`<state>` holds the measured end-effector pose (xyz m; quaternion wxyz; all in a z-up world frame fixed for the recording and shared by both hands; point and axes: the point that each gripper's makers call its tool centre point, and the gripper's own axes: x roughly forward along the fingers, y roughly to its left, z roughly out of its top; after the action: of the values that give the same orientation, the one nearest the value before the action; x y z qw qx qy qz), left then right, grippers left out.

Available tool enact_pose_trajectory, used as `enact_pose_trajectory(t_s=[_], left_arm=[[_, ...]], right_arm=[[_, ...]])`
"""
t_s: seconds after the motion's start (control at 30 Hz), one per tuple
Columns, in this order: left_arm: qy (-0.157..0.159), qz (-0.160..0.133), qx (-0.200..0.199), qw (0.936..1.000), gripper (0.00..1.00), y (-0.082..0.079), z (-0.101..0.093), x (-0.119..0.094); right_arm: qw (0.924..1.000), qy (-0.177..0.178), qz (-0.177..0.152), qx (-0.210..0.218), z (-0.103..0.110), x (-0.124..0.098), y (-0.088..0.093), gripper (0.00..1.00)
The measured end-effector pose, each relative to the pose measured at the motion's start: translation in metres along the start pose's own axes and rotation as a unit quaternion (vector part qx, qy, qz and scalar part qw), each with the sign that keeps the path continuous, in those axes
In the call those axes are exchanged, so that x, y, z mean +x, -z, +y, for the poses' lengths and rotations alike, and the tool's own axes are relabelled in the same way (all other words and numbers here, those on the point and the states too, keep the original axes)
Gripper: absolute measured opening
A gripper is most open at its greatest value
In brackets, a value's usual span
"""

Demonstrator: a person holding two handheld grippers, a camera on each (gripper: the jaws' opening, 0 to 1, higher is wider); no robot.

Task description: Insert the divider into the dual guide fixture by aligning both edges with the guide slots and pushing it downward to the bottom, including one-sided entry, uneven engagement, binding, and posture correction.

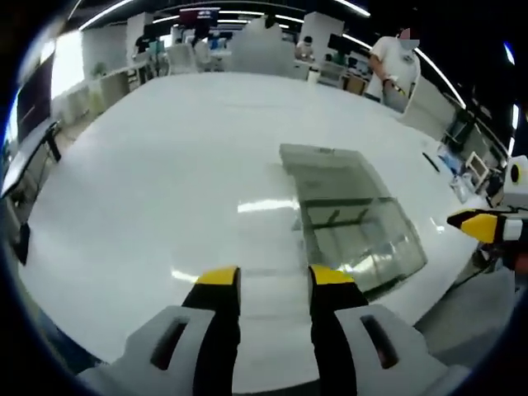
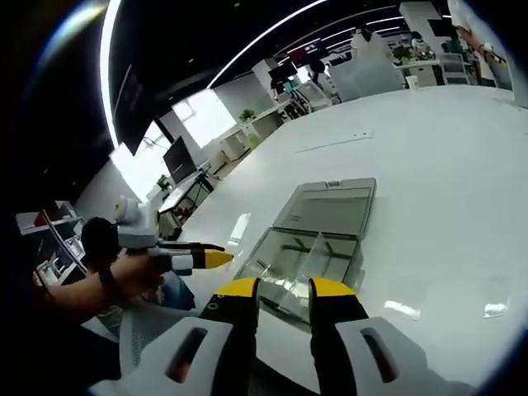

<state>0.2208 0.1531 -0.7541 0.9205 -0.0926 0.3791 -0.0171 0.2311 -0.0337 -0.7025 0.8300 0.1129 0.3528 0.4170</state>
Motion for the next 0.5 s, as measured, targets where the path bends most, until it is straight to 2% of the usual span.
enact_pose_trajectory(t_s=[0.3, 0.5], left_arm=[[0.015, -0.018, -0.008, 0.9997, 0.30, -0.006, -0.010, -0.011], [0.028, -0.029, -0.013, 0.9991, 0.30, -0.008, -0.021, -0.018]], right_arm=[[0.9996, -0.024, 0.009, -0.008, 0.014, 0.006, 0.000, 0.20], [0.9993, -0.038, 0.002, 0.002, 0.022, 0.008, -0.005, 0.20]])
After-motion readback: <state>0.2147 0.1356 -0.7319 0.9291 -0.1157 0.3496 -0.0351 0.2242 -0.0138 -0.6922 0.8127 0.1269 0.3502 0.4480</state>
